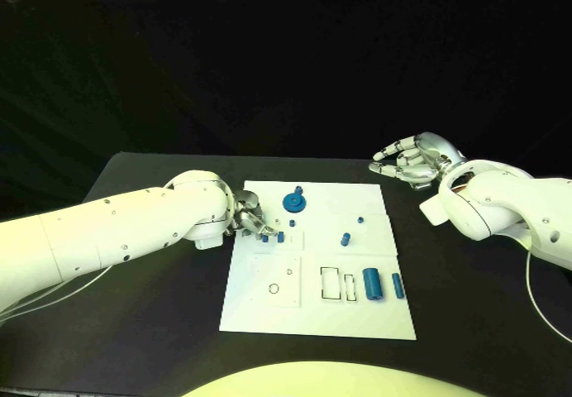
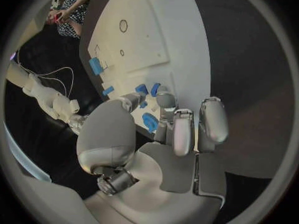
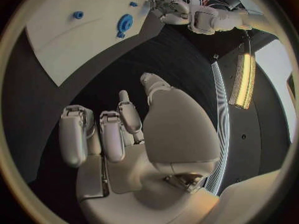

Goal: Assemble the parts on the task board

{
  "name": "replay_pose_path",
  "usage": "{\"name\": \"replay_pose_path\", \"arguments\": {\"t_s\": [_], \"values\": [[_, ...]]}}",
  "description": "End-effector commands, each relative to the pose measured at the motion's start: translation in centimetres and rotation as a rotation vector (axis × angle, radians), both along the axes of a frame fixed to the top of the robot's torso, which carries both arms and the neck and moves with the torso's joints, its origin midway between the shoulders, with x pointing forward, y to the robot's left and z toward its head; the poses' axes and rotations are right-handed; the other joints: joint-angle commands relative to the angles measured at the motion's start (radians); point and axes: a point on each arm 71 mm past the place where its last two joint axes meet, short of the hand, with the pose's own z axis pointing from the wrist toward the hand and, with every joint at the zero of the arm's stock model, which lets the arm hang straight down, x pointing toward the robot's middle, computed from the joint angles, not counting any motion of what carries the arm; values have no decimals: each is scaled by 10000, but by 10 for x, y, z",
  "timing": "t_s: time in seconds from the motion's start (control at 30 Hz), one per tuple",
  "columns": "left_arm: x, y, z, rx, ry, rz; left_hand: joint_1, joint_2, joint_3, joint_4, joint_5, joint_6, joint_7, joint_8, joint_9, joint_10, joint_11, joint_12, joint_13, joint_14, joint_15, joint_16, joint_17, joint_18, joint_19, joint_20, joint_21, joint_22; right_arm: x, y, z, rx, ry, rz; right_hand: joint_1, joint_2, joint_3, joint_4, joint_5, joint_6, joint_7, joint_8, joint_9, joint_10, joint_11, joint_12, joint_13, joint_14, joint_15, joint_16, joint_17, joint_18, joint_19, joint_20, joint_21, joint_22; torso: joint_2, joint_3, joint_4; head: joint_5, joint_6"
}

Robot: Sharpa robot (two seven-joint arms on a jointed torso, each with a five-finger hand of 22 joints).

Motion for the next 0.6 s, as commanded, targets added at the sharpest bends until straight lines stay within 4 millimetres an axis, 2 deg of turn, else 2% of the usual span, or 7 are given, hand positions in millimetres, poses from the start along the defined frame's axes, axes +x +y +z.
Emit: {"name": "replay_pose_path", "arguments": {"t_s": [0.03,0.27,0.33,0.43,0.53,0.57,0.6], "values": [[0,-1,1,-163,-3,9,49,-14,-107,11,-58,28,70,-64,-11,-15,22,23,-6,841,-37,53,1880,-54,22,-24,-24,0,-1,2,0,-42,-78,185,-85,11,-72,-3,28,-69,-13,46,-9,-78,-18,-47,-8,716,-29,-55,1165,173,241,-45,-38,1803,4,-2,-3,-5,11],[1,1,6,-699,-247,431,80,1,-192,62,-49,11,73,-76,-20,-49,23,-23,-77,827,-39,31,1831,-47,5,-25,-40,-28,-1,1,1,-41,-95,175,-85,11,-72,-3,28,-69,-13,46,-9,-78,-18,-47,-8,716,-29,-55,1165,173,241,-45,-38,1803,8,-8,0,-33,32],[2,1,10,-1183,-307,697,170,6,-350,108,-17,-166,132,-166,-55,-304,70,-316,-489,735,-14,-118,1502,-5,-133,-12,-155,-229,-1,1,1,-40,-106,171,-85,11,-72,-3,28,-69,-13,46,-9,-78,-18,-47,-8,716,-29,-55,1165,173,241,-45,-38,1803,3,-8,3,-39,44],[4,1,16,-2008,-455,1056,347,58,-623,127,11,-585,310,-326,-102,-1014,229,-1052,-1524,571,113,-376,998,144,-652,80,-595,-955,0,1,1,-40,-118,162,-85,11,-72,-3,28,-69,-13,46,-9,-78,-18,-47,-8,716,-29,-55,1165,173,241,-45,-38,1803,-4,-1,1,-43,55],[6,-1,26,-3133,-856,1340,626,178,-964,138,40,-1417,684,-626,-239,-1853,578,-1416,-1826,285,411,-761,280,307,-1258,314,-1163,-1776,0,0,1,-44,-129,145,-100,16,-83,0,28,-81,-11,47,-11,-94,-16,-60,-25,708,-28,-69,1131,181,225,-45,-74,1786,-7,7,2,-46,75],[7,-2,29,-3527,-1058,1379,755,196,-1089,125,45,-1805,879,-774,-346,-2321,798,-1586,-1920,-187,593,-1347,-760,521,-2060,443,-1881,-2846,0,0,1,-45,-132,138,-100,16,-83,0,28,-81,-11,47,-11,-94,-16,-60,-25,708,-28,-69,1131,181,225,-45,-74,1786,-8,6,3,-47,83],[7,-3,32,-3838,-1243,1374,833,224,-1135,139,57,-2006,999,-830,-397,-2576,876,-1680,-1976,-461,688,-1654,-1263,628,-2513,521,-2302,-3431,0,0,1,-46,-135,133,-100,16,-83,0,28,-81,-11,47,-11,-94,-16,-60,-25,708,-28,-69,1131,181,225,-45,-74,1786,-10,6,3,-48,88]]}}
